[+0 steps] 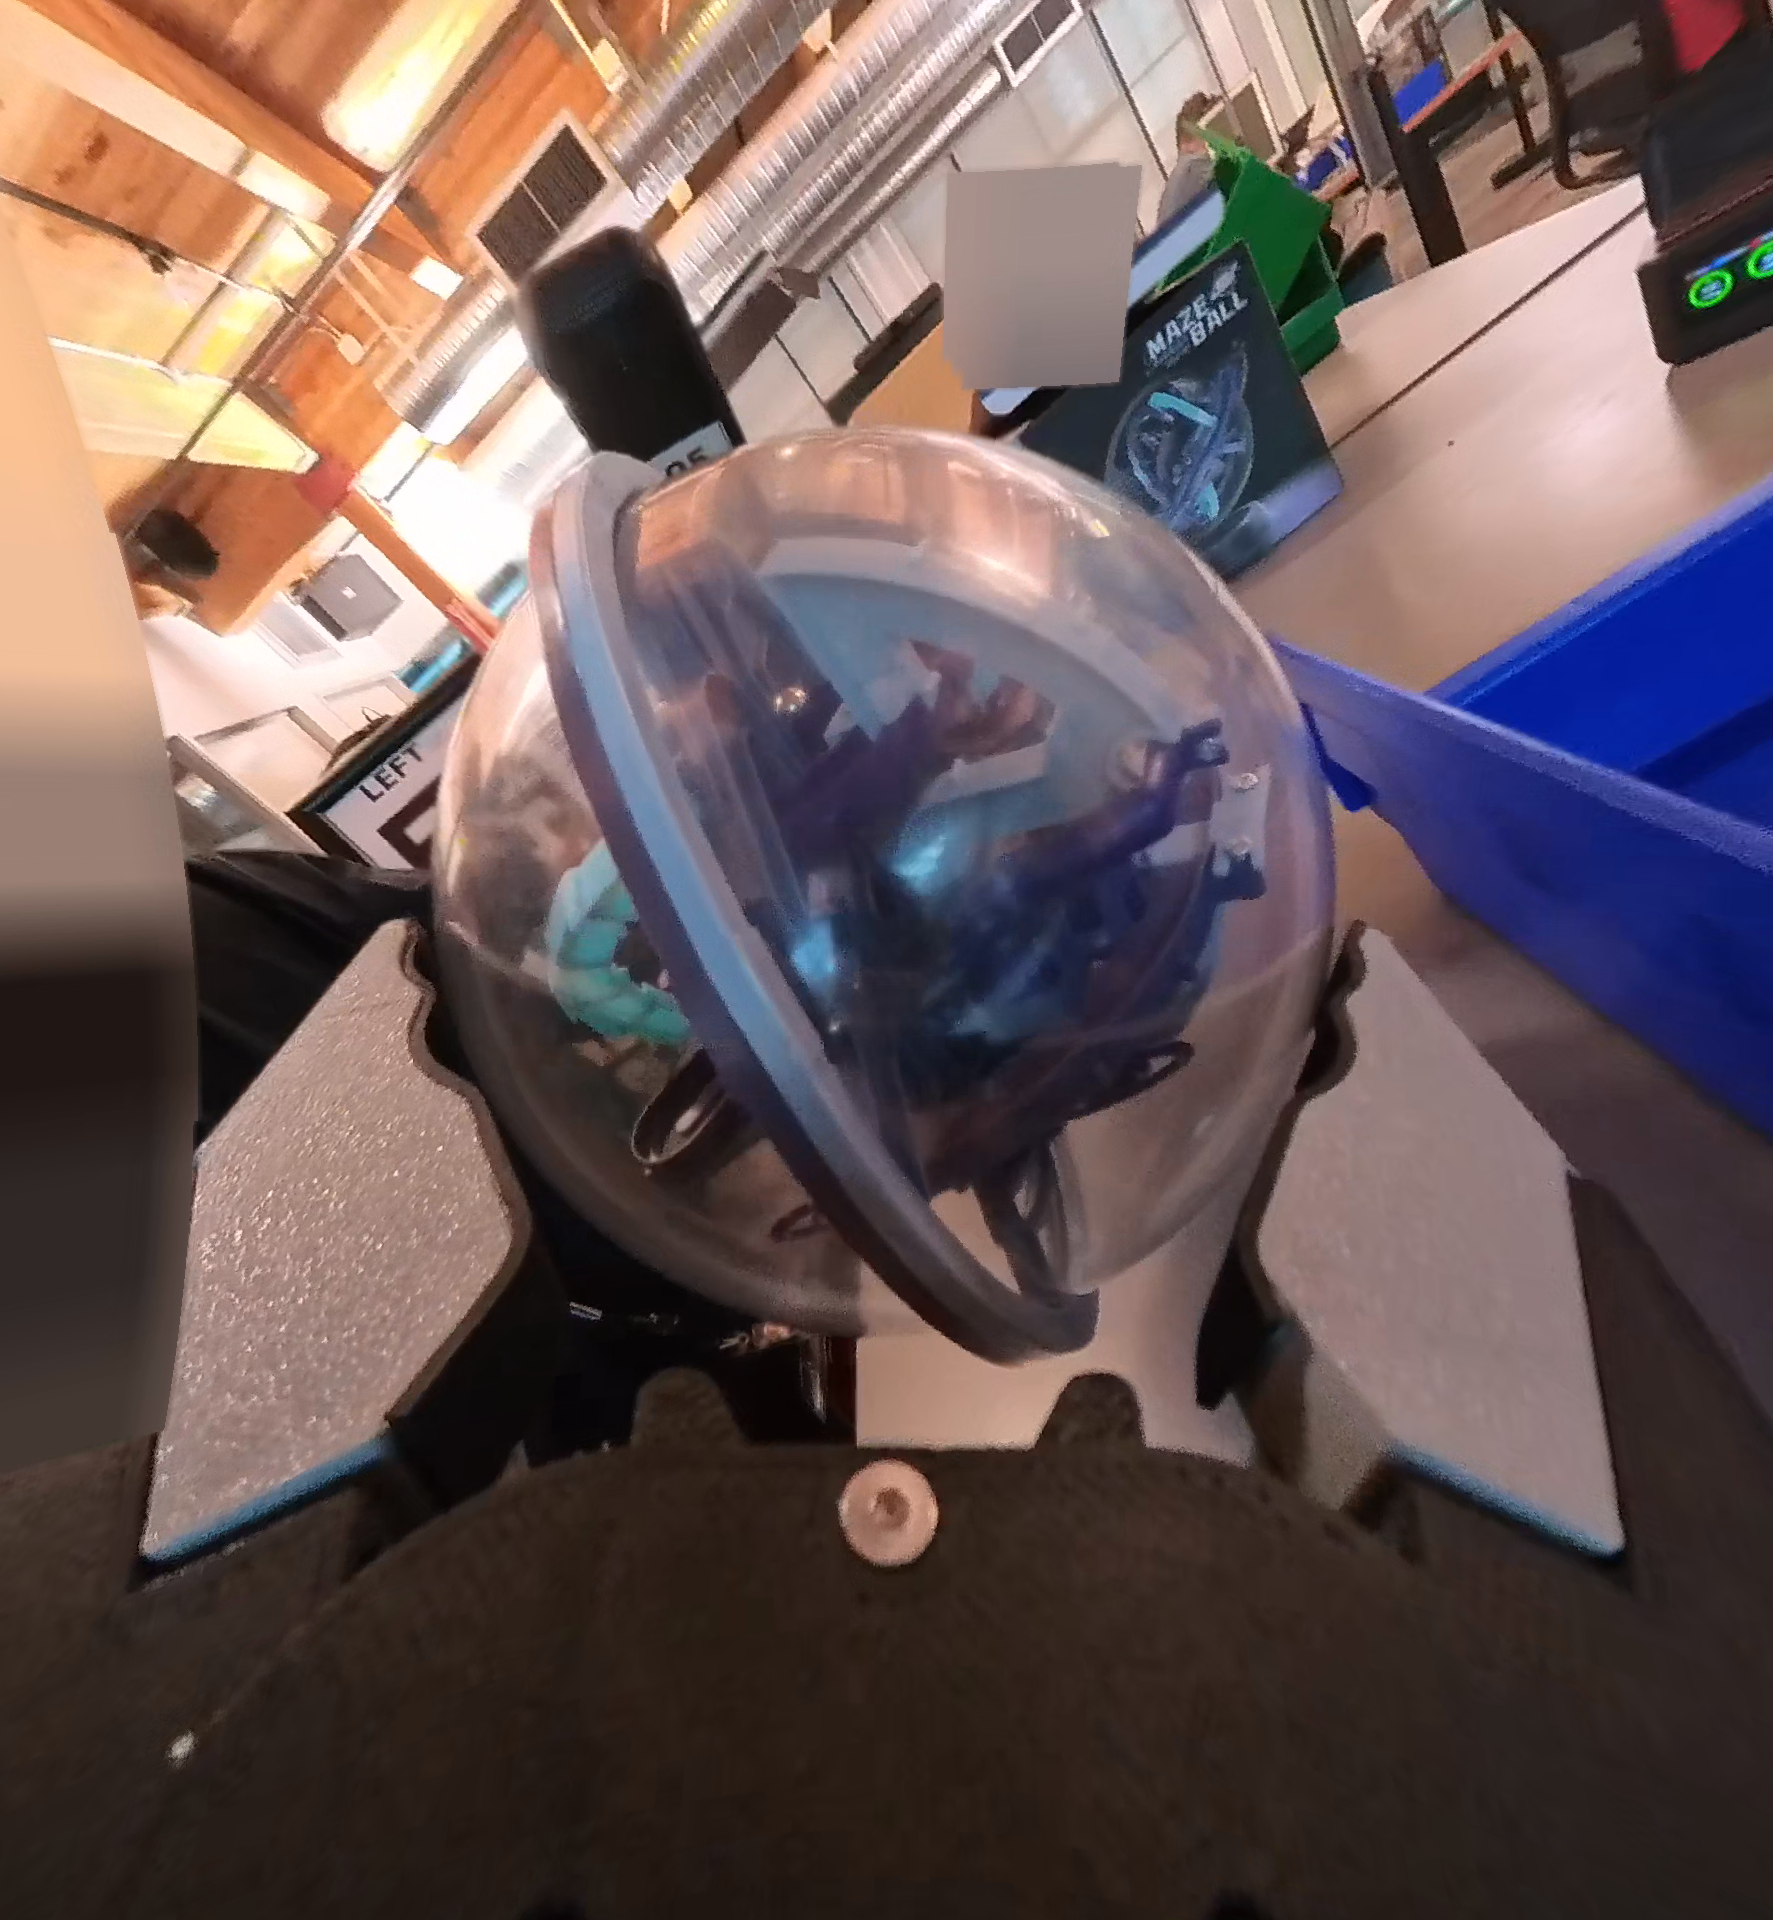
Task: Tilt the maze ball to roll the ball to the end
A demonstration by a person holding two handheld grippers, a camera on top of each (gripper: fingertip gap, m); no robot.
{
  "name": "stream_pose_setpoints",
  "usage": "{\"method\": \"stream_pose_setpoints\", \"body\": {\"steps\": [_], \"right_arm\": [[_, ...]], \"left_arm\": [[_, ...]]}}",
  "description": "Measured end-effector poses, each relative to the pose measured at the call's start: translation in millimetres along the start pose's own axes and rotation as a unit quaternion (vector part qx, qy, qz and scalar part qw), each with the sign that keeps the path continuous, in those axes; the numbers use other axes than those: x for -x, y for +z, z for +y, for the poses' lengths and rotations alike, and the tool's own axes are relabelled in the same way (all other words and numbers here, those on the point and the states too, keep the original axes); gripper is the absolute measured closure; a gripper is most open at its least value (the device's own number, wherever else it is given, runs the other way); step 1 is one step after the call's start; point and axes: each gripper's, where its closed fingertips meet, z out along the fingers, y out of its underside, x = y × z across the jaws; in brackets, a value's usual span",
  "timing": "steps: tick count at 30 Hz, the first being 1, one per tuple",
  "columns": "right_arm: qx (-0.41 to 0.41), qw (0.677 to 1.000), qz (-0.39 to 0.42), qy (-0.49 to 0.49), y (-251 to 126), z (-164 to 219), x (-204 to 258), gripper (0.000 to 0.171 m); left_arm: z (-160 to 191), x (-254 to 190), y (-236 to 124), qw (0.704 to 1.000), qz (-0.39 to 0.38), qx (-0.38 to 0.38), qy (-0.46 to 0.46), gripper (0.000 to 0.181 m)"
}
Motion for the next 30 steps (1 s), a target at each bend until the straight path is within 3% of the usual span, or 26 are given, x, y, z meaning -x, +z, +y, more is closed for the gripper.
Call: {"method": "stream_pose_setpoints", "body": {"steps": [30], "right_arm": [[0.029,0.999,-0.017,-0.032,7,9,1,0.015]], "left_arm": [[-1,-1,-9,0.999,-0.013,-0.031,0.042,0.069]]}}
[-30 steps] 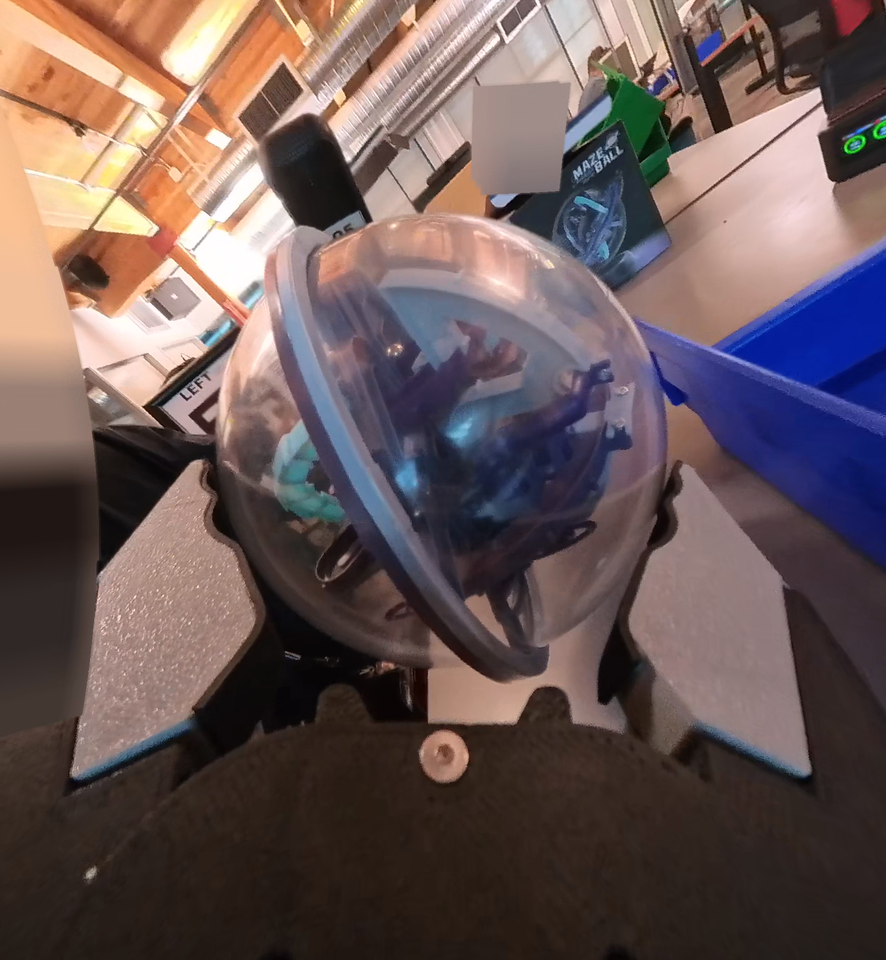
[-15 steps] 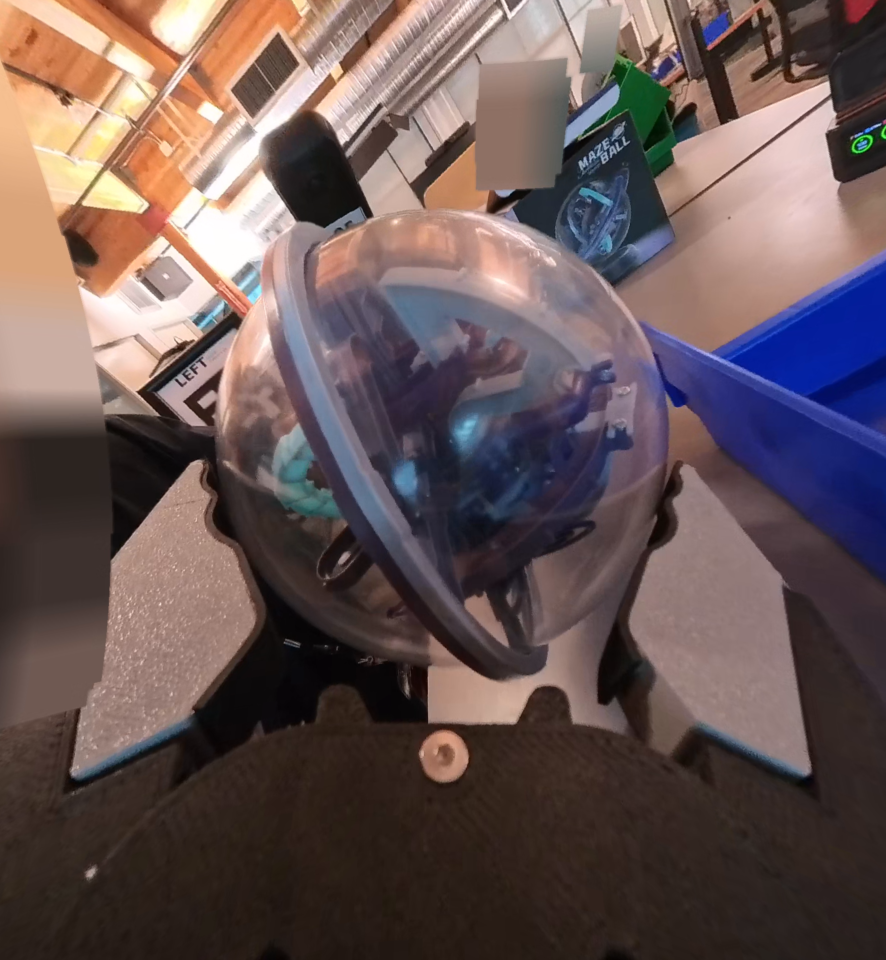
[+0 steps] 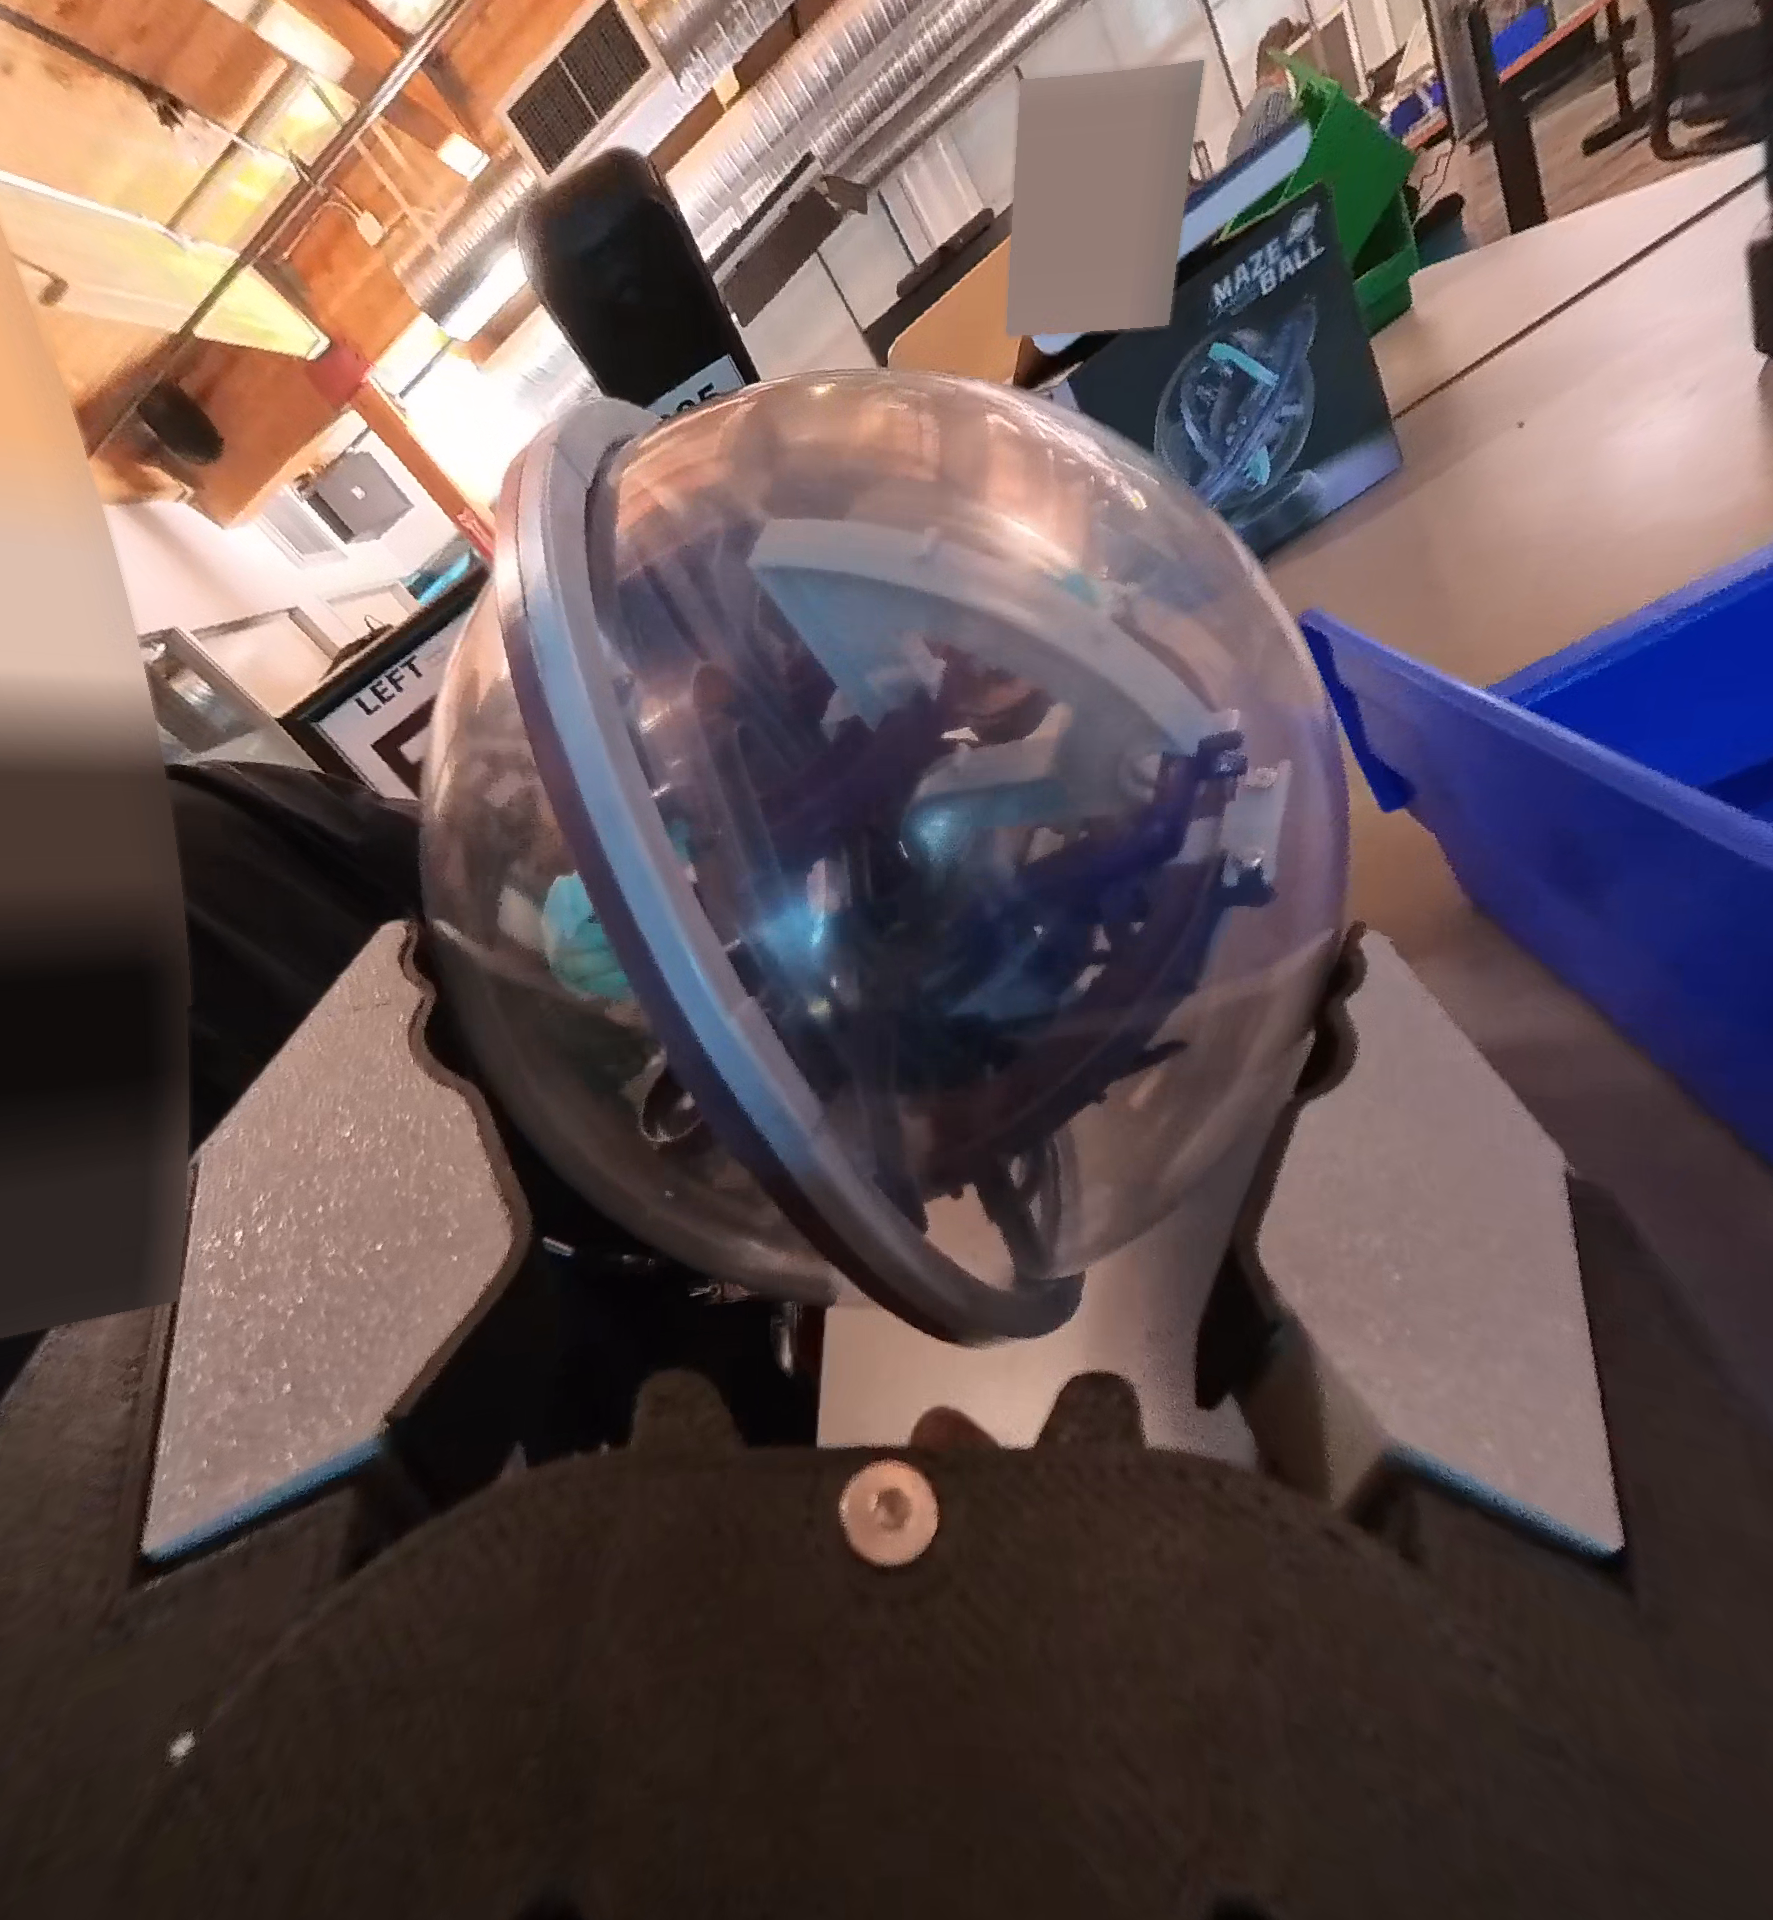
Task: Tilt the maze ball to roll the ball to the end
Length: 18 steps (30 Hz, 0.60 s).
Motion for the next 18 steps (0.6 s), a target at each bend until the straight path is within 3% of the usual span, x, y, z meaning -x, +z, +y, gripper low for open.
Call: {"method": "stream_pose_setpoints", "body": {"steps": [18], "right_arm": [[-0.077,0.996,0.021,-0.027,12,-27,14,0.015]], "left_arm": [[-17,0,-21,1.000,0.008,0.008,0.028,0.069]]}}
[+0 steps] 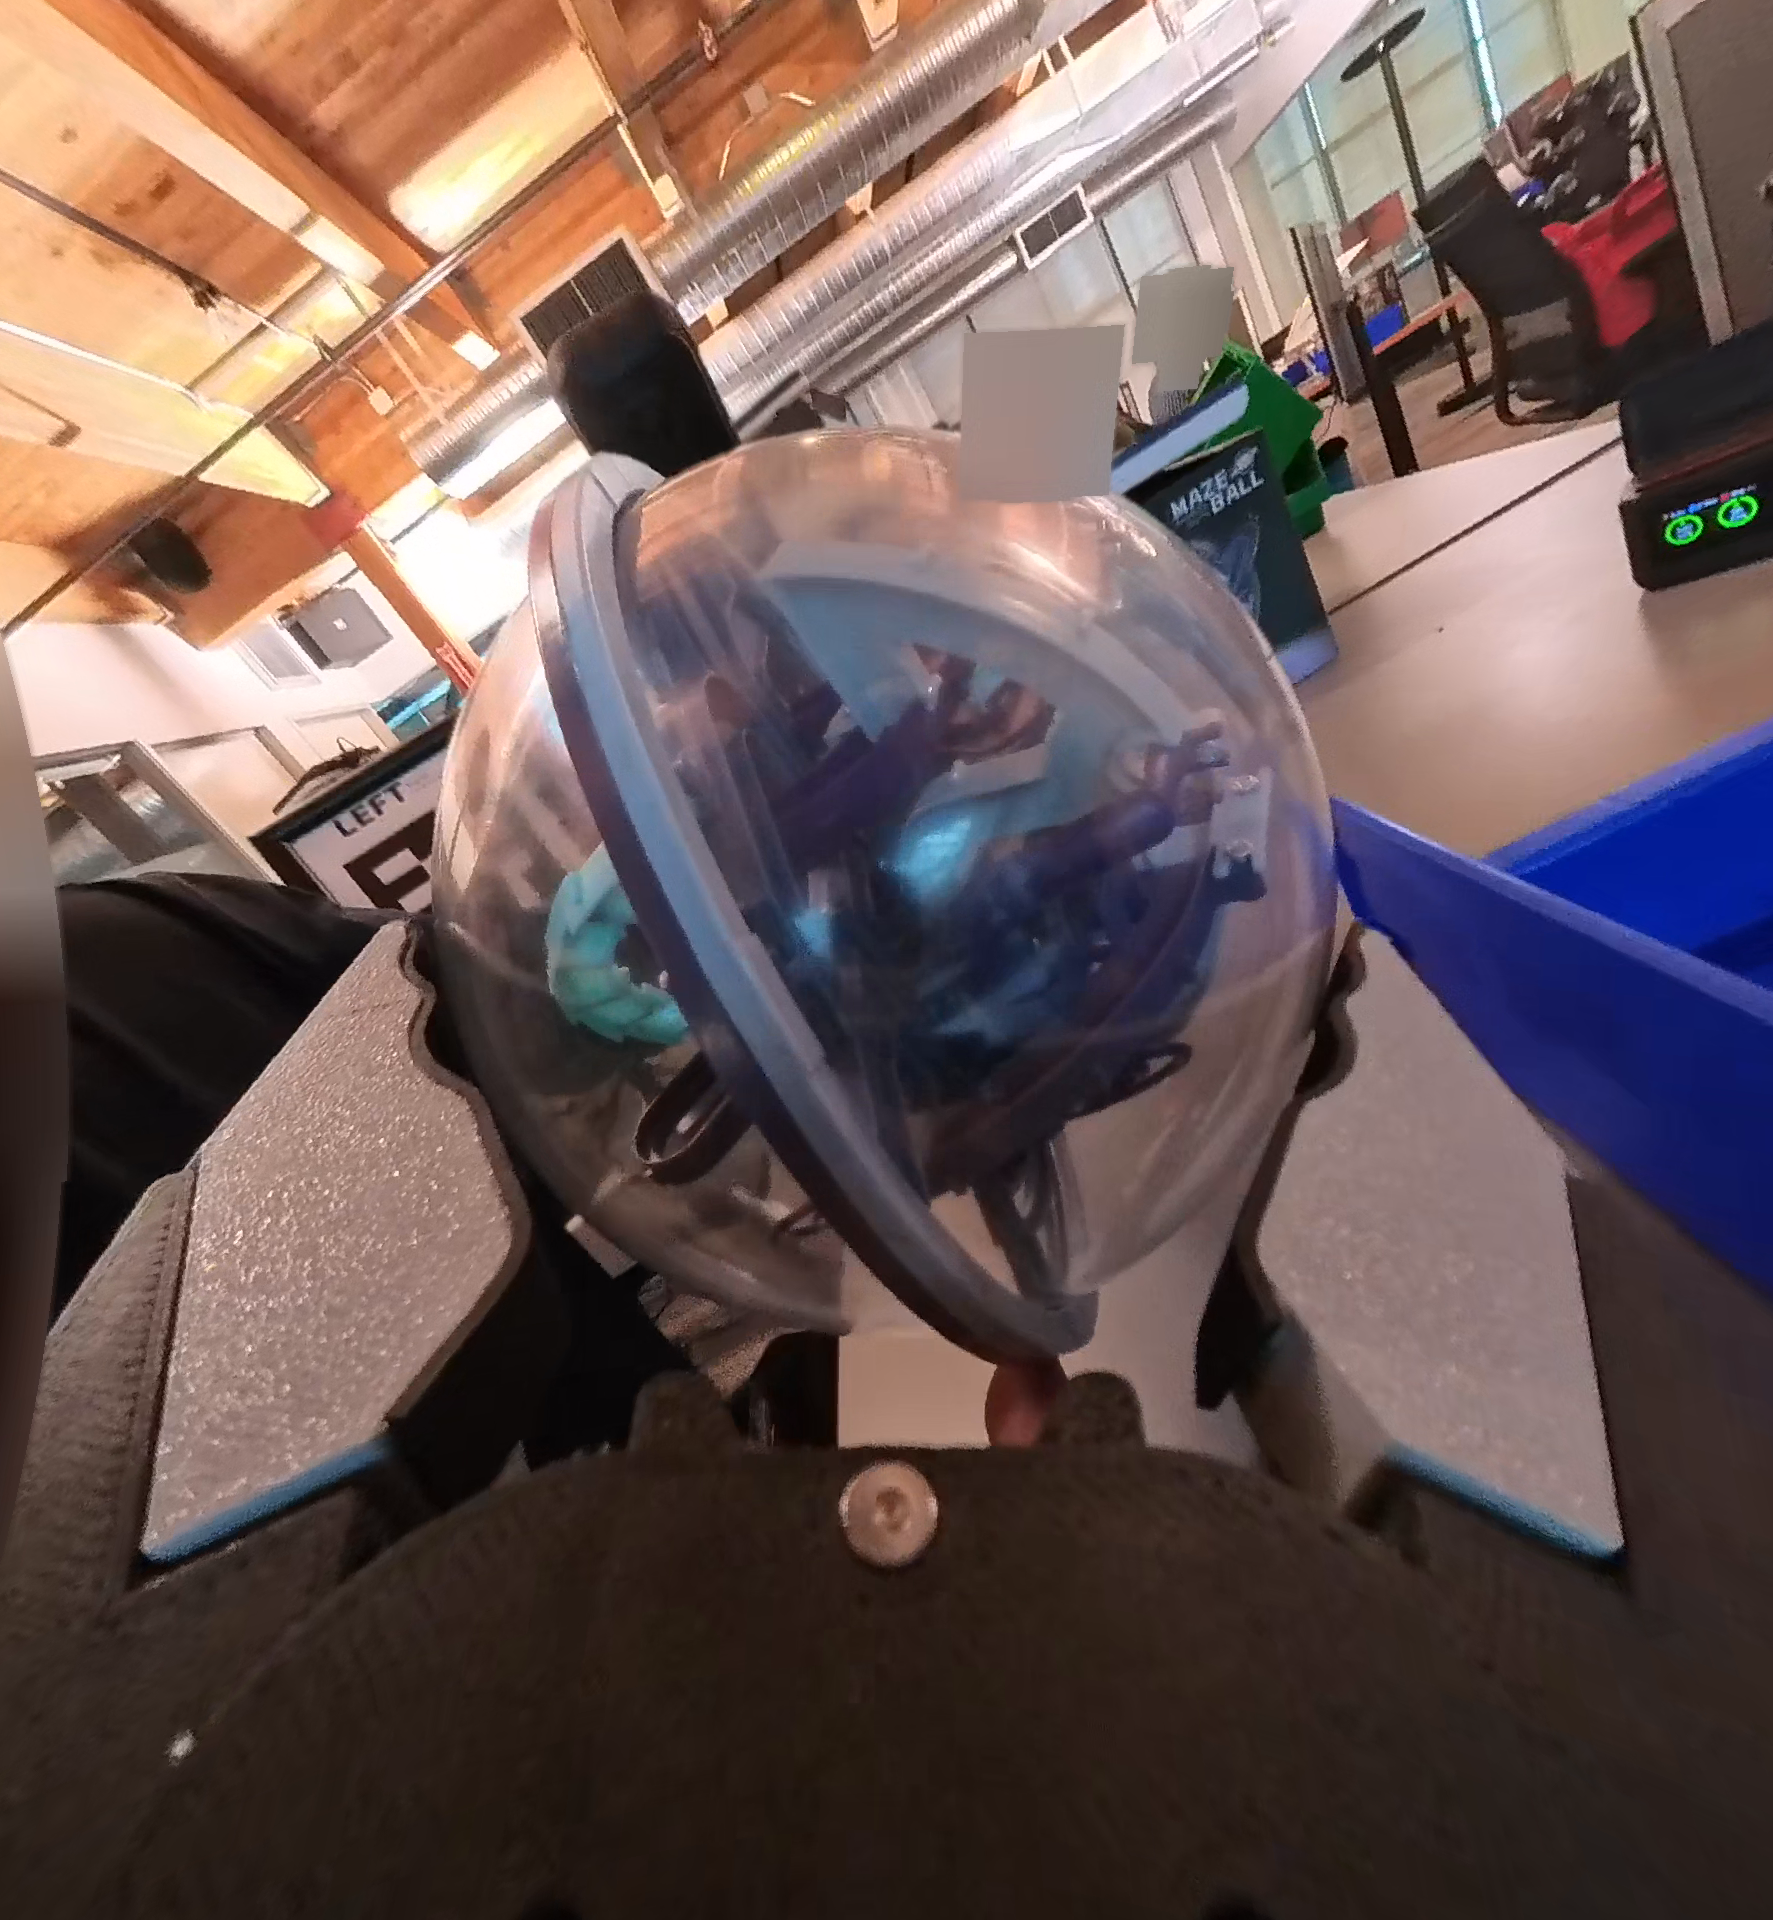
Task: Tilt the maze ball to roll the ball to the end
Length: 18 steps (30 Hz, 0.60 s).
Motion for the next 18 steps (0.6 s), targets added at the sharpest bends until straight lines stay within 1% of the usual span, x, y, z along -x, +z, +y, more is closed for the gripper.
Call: {"method": "stream_pose_setpoints", "body": {"steps": [11,18], "right_arm": [[-0.025,0.999,0.001,-0.030,0.8,-10.7,9.0,0.015],[-0.022,0.999,0.001,-0.028,-1.0,-3.3,4.5,0.015]], "left_arm": [[-9.2,-3.2,-4.0,0.999,-0.007,0.021,0.028,0.069],[-1.3,-2.6,0.1,0.999,-0.007,0.020,0.027,0.069]]}}
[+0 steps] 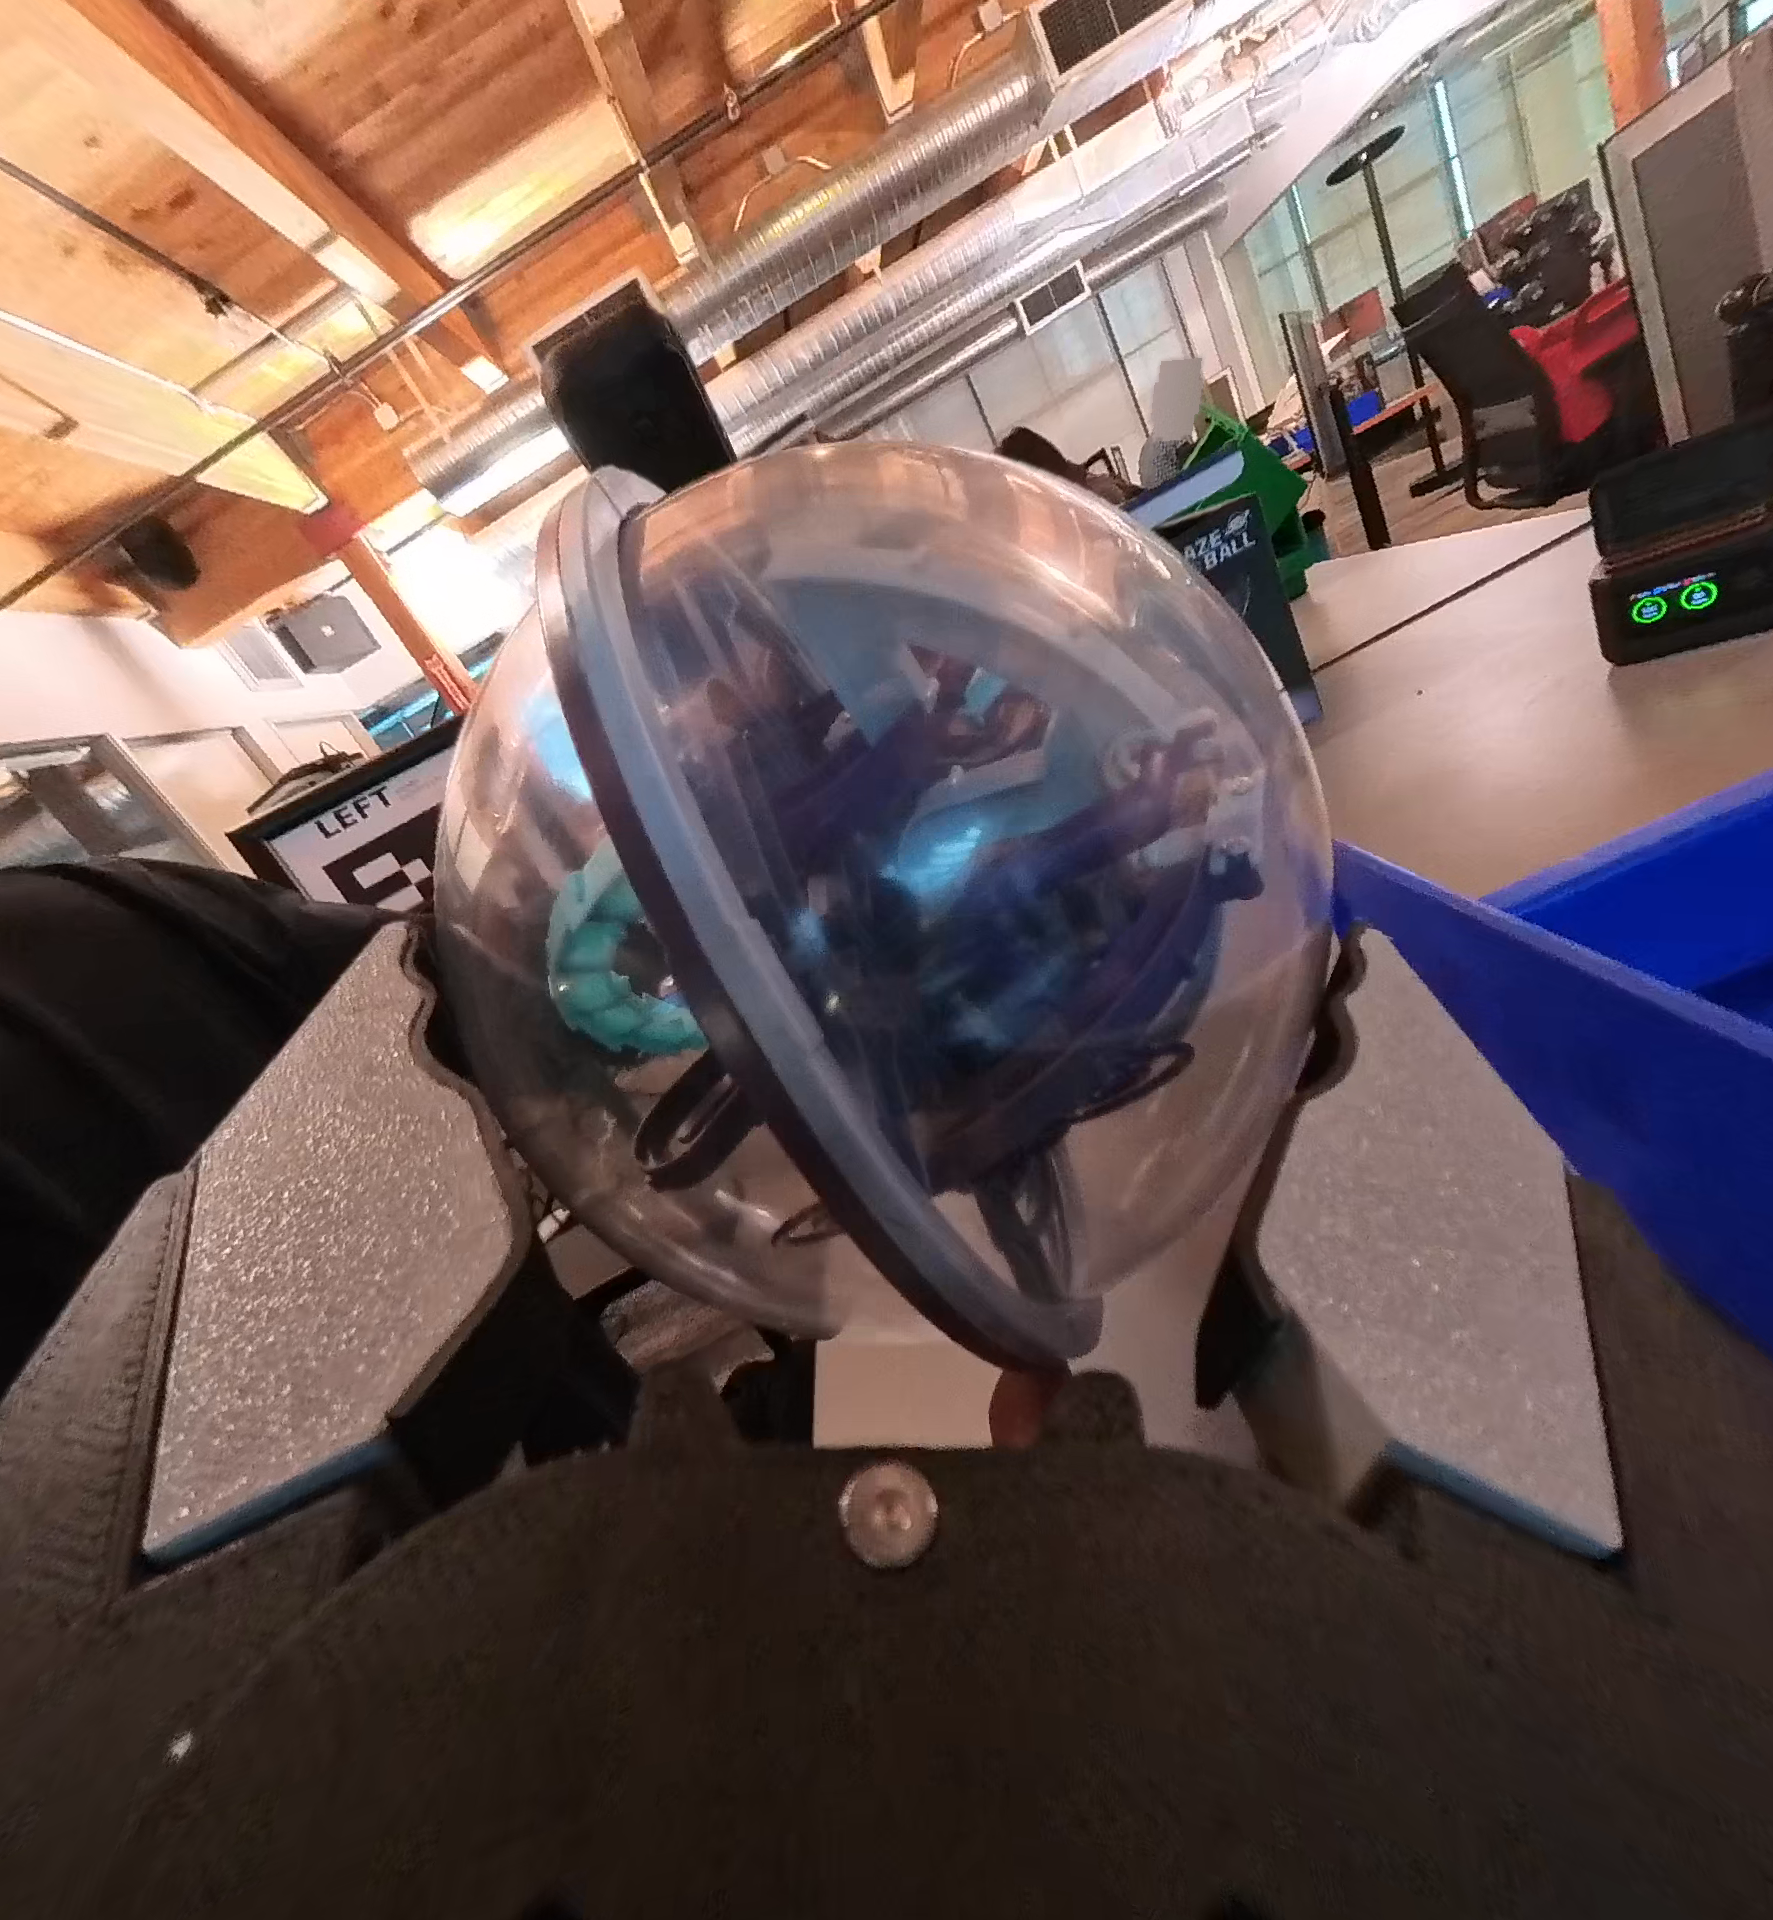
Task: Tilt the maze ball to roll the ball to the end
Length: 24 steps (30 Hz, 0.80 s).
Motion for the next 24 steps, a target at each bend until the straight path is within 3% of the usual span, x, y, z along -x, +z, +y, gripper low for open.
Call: {"method": "stream_pose_setpoints", "body": {"steps": [8,24], "right_arm": [[0.023,1.000,0.002,-0.021,0,18,-6,0.015],[-0.025,0.999,0.030,-0.018,9,35,-16,0.015]], "left_arm": [[22,-2,6,1.000,-0.014,-0.016,0.012,0.068],[45,4,3,0.999,0.020,-0.022,0.020,0.068]]}}
